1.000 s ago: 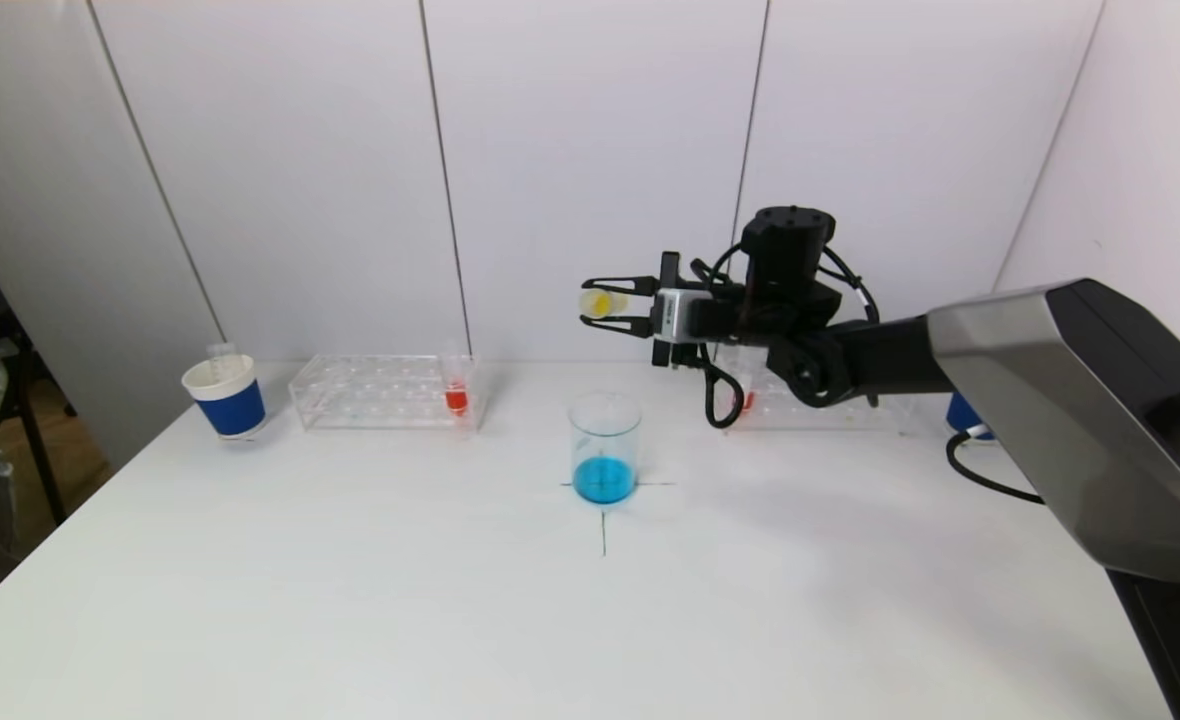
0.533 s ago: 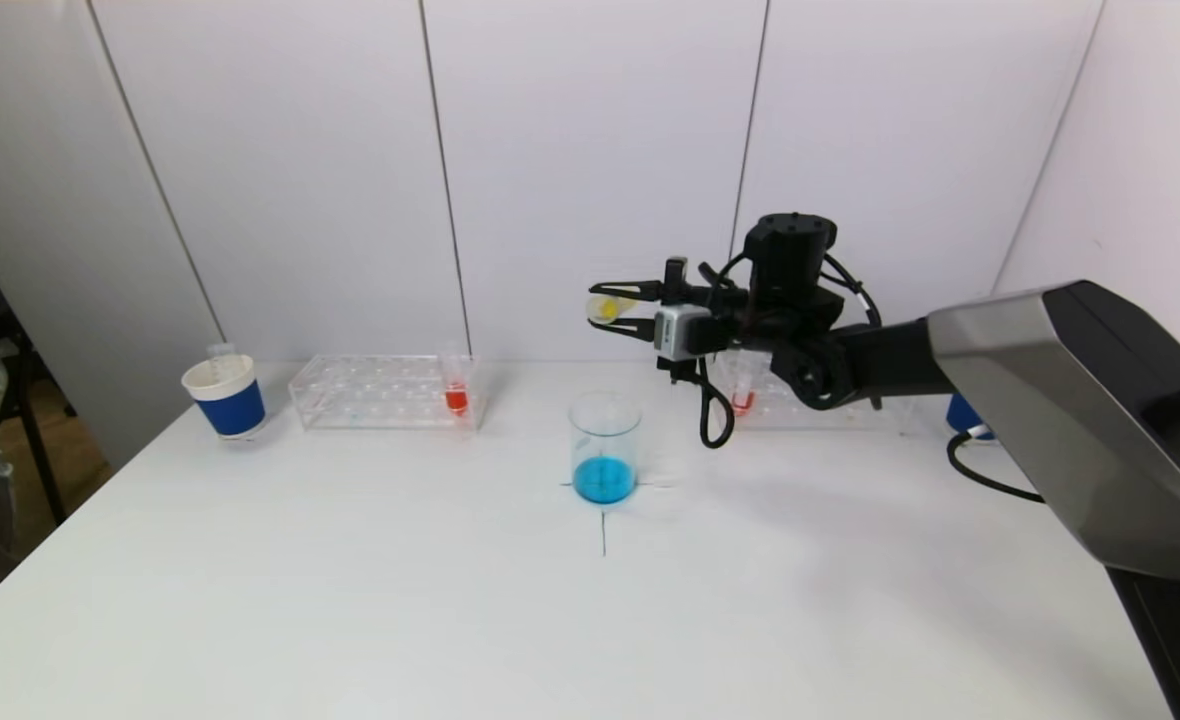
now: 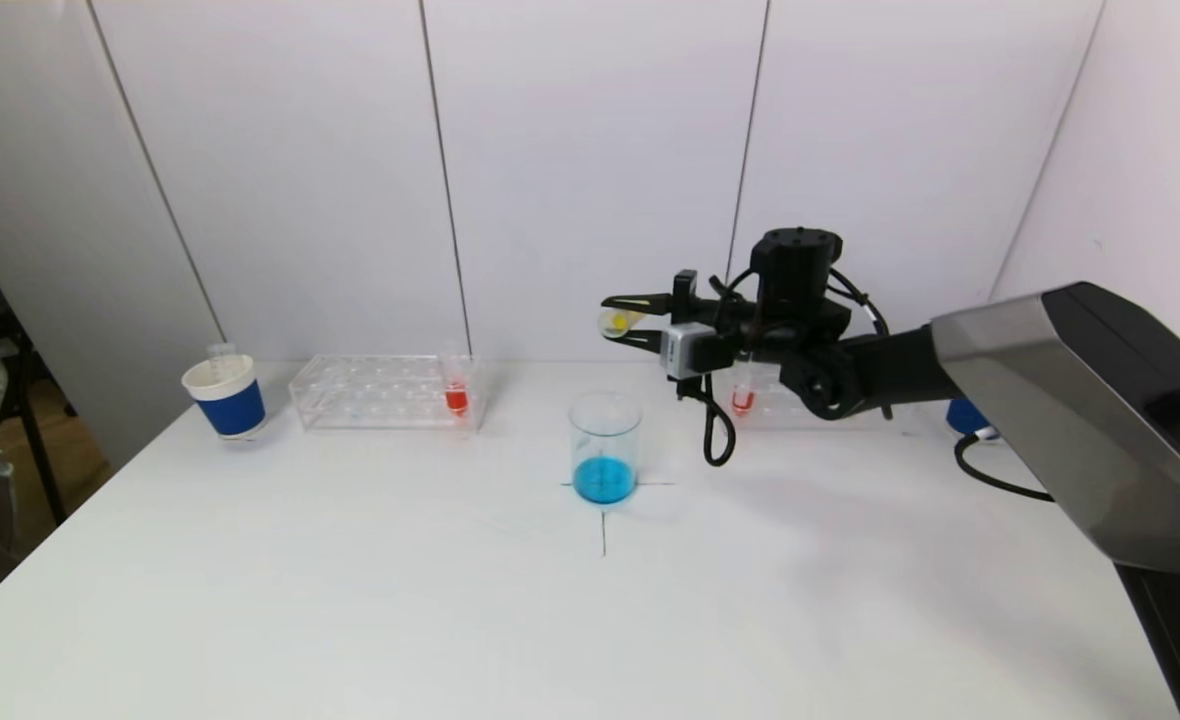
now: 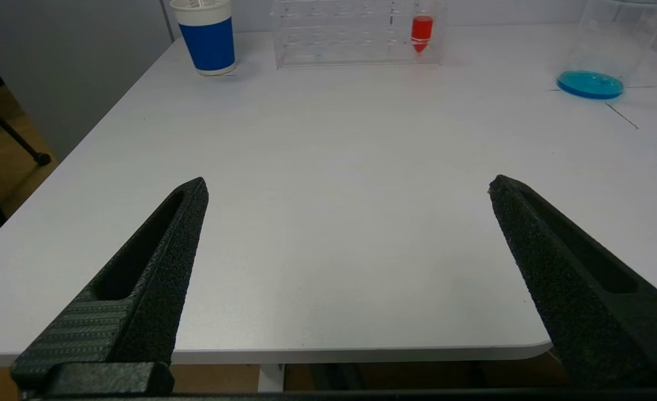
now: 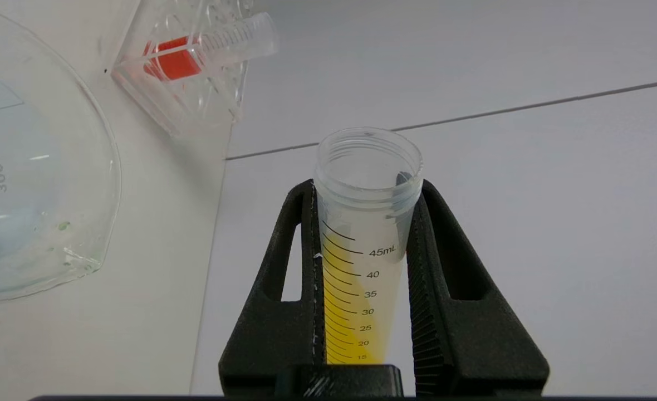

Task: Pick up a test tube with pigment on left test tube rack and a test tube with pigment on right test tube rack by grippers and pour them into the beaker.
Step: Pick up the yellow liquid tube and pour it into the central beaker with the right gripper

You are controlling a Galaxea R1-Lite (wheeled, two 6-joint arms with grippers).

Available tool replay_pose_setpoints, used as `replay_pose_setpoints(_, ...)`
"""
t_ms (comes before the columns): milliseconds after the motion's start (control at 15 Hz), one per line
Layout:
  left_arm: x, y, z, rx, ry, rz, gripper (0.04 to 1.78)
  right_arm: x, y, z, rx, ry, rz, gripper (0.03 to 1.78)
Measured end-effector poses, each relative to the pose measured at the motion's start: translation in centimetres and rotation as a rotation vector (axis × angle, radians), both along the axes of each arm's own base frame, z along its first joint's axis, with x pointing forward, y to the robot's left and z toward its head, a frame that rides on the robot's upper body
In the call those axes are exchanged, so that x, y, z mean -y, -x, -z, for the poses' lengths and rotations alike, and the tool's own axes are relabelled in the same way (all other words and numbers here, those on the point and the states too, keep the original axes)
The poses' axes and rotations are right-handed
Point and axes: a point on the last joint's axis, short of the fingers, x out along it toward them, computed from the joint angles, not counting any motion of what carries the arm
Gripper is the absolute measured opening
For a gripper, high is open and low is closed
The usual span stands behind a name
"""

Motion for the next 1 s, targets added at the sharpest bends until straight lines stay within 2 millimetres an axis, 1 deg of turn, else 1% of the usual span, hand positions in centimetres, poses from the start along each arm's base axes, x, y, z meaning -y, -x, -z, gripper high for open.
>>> replay_pose_setpoints(333, 0.0, 0.0, 0.0, 0.000, 0.000, 0.000, 1.76, 0.6, 0.2, 0.0, 0.035, 0.014, 0.007, 0.48)
replay_pose_setpoints(533, 0.0, 0.0, 0.0, 0.000, 0.000, 0.000, 1.76, 0.7, 0.4, 0.2, 0.028, 0.020, 0.008, 0.48)
replay_pose_setpoints(1000, 0.0, 0.0, 0.0, 0.000, 0.000, 0.001, 1.76, 0.8, 0.7, 1.2, 0.097, 0.064, 0.003, 0.48)
